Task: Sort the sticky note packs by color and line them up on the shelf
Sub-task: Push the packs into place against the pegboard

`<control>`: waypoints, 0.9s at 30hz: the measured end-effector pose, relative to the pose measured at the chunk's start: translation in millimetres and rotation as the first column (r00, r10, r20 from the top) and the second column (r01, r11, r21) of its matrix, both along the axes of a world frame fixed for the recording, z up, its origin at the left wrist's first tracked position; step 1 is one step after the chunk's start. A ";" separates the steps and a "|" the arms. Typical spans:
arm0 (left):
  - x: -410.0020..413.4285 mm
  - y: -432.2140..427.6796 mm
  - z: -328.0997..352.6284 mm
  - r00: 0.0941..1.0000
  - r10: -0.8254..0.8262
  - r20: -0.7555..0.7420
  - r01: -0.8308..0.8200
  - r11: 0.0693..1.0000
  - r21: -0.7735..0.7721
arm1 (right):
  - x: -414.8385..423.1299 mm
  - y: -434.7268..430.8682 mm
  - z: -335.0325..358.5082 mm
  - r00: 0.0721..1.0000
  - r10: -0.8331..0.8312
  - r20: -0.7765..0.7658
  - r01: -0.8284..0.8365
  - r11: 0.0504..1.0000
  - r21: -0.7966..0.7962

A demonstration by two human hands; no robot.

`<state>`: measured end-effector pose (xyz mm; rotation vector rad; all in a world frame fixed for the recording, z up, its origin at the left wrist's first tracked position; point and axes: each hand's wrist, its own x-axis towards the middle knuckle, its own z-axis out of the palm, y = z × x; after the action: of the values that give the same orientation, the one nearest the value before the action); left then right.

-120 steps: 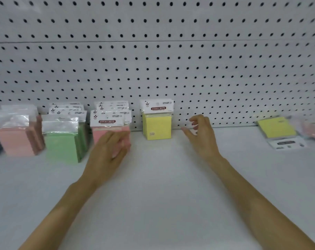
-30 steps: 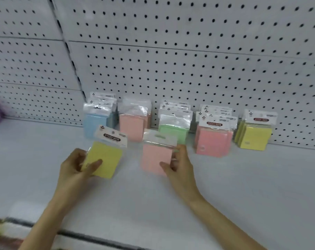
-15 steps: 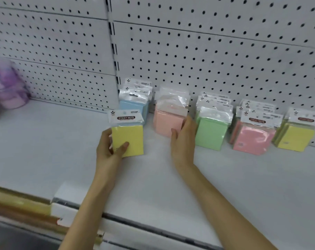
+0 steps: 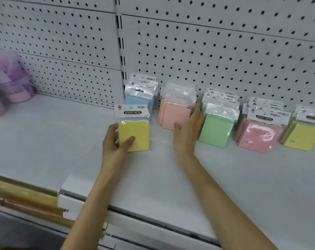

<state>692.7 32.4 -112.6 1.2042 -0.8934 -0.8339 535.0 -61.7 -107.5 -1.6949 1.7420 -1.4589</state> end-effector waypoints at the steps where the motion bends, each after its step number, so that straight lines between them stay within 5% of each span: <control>1: -0.2 0.2 0.4 1.000 -0.004 -0.019 0.004 1.000 -0.003 | -0.9 0.0 0.2 1.000 0.002 0.004 -0.002 1.000 -0.004; 9: -4.4 0.9 4.5 0.999 -0.042 -0.018 0.042 0.999 -0.028 | -6.0 18.0 10.1 0.981 0.171 0.088 -0.161 0.980 -0.113; 15: -26.0 5.3 13.3 0.986 -0.162 0.043 0.162 0.987 -0.010 | -23.7 44.0 23.8 0.711 0.511 0.483 -0.630 0.767 0.117; 27: -211.6 -30.8 30.4 0.838 -0.518 0.174 0.529 0.848 -0.023 | -225.4 71.5 40.2 0.828 0.331 0.453 -0.441 0.883 0.161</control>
<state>481.2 1.6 -82.2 0.9810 -1.4141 -1.1405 309.6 9.8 -67.3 -1.3722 1.2062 -1.2248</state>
